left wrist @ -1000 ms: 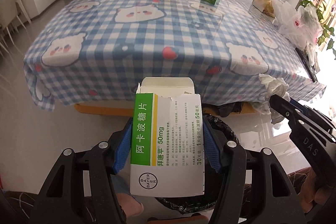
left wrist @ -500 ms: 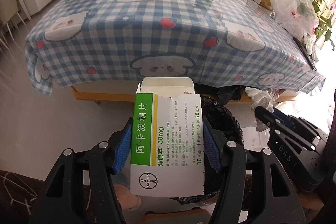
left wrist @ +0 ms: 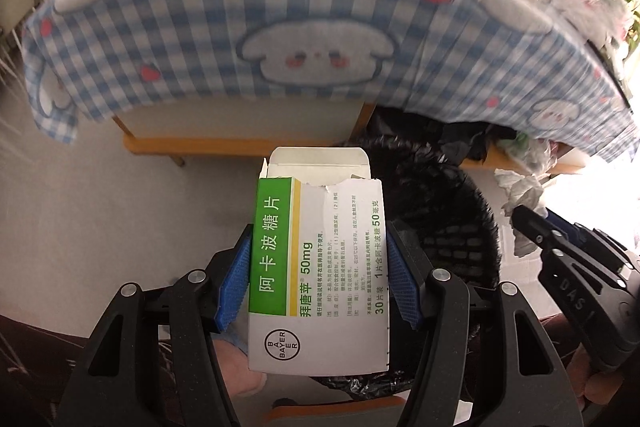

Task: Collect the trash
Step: 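Lower both tools over the black bin holding the box and tissue, then open the left tool to drop the white medicine box while the right tool releases the tissue, then raise both open tools from the bin back over the table, then grasp the gold foil bag with the left tool while the right tool grasps the green medicine box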

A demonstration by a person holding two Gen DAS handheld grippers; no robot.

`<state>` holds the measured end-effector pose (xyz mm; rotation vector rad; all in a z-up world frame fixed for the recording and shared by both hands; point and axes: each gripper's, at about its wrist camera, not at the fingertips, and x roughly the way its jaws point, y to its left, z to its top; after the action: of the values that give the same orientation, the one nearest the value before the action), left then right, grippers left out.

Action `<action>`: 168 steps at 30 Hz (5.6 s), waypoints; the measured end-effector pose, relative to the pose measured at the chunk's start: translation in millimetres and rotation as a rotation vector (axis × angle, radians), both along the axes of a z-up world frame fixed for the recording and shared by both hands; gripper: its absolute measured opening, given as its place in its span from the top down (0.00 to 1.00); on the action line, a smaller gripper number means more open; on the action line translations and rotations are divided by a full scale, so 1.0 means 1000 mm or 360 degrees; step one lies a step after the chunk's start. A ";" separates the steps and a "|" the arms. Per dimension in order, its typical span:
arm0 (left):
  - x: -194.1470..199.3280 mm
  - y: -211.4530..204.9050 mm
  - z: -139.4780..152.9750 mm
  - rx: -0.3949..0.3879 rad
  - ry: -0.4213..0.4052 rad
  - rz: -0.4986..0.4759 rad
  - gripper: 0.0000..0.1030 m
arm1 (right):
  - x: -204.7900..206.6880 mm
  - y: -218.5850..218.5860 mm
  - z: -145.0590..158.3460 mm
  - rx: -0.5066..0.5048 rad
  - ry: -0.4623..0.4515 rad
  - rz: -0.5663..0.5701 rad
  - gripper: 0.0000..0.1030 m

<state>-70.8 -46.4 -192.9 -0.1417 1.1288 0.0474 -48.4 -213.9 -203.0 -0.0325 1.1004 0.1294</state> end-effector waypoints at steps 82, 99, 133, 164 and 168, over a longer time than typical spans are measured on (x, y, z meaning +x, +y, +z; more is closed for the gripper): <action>0.003 0.031 -0.048 0.0154 -0.0018 0.0023 0.06 | 0.013 0.036 -0.051 -0.0117 0.0033 -0.0018 0.22; 0.005 0.037 0.044 0.0142 -0.0123 0.0045 0.06 | 0.010 0.006 0.060 -0.0126 -0.0309 -0.0117 0.08; 0.203 0.060 0.182 0.0182 -0.0302 0.0100 0.06 | 0.205 0.021 0.195 0.0002 -0.0627 0.0055 0.08; 0.439 0.069 0.128 0.0200 -0.0226 -0.0016 0.06 | 0.362 0.052 0.136 0.0027 -0.0546 0.0063 0.08; 0.442 0.069 0.122 0.0195 -0.0212 -0.0020 0.08 | 0.366 0.057 0.134 0.0026 -0.0549 0.0061 0.08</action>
<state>371.7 22.9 -70.7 -0.0279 0.9910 0.0945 317.8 -157.0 -68.6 -0.0591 0.7543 0.1605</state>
